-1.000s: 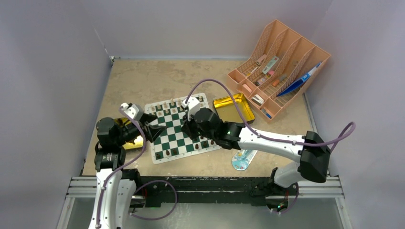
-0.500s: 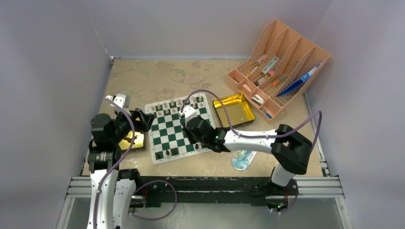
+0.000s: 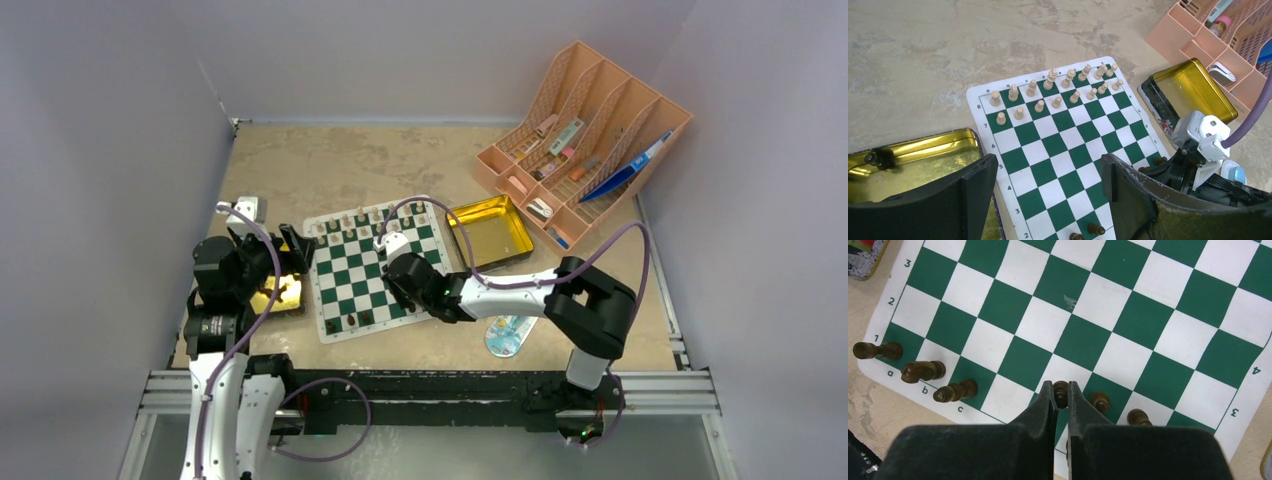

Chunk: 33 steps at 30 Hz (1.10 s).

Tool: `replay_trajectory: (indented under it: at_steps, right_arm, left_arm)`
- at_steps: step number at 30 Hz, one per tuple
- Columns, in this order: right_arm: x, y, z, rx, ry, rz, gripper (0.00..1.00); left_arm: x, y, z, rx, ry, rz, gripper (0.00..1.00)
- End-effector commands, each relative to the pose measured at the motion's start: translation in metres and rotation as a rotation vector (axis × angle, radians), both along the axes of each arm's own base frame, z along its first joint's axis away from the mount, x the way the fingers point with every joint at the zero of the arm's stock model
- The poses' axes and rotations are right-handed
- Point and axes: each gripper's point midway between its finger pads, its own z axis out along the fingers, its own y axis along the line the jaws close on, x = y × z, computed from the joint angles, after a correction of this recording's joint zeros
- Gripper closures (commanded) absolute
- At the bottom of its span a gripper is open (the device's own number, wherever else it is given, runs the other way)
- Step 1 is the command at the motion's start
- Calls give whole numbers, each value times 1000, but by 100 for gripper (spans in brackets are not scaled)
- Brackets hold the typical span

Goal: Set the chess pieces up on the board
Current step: Place the chess piece on the chessboard.

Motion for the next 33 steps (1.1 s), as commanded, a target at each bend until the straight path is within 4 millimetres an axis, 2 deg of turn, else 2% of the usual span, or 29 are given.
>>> replay_trajectory:
  at_steps: [1,24,33]
  right_arm:
    - [6,4,6,44,-22,-32,97]
    - [2,9,-13,11,6,1,93]
    - [1,12,-14,13,16,10,79]
  left_arm:
    - [2,4,17,-6,-39,27,25]
    - [4,7,14,-2,-32,43,23]
    - [4,7,13,-2,-29,49,23]
